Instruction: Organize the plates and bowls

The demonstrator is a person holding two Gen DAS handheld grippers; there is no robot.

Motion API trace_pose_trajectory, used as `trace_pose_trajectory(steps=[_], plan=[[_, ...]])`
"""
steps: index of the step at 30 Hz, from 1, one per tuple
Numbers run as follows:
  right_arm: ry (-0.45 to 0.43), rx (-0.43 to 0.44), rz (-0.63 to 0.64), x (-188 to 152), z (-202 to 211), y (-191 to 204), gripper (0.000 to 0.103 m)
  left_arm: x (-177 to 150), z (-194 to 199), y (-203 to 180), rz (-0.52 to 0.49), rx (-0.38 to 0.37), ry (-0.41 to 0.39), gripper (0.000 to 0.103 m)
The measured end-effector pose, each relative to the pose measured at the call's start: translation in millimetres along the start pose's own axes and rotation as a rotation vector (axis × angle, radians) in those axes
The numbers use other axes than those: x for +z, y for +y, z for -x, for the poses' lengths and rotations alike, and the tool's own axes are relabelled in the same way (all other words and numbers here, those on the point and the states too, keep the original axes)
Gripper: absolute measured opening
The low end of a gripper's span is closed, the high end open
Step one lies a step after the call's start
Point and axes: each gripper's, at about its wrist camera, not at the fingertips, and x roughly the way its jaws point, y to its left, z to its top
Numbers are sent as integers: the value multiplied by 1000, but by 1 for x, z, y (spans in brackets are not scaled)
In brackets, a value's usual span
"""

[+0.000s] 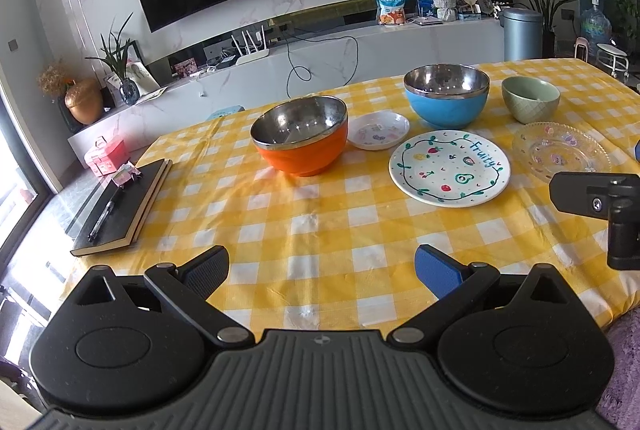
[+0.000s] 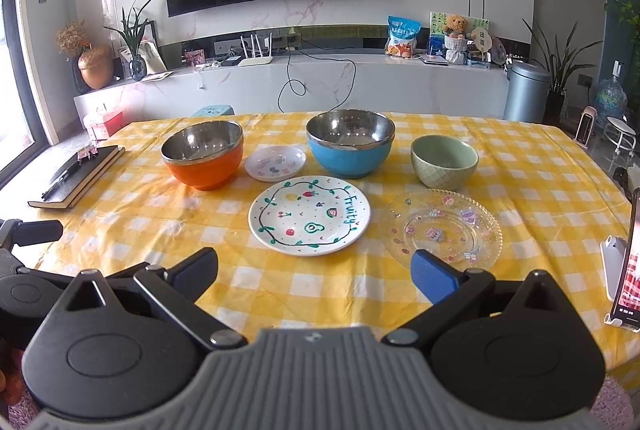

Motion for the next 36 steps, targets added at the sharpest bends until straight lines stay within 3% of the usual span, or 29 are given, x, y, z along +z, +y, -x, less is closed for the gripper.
trace_pose_trajectory(steps=[36], plan=[[14,15,-7,0,-3,1,101,-2,-1,-3,-4,-2,2,103]])
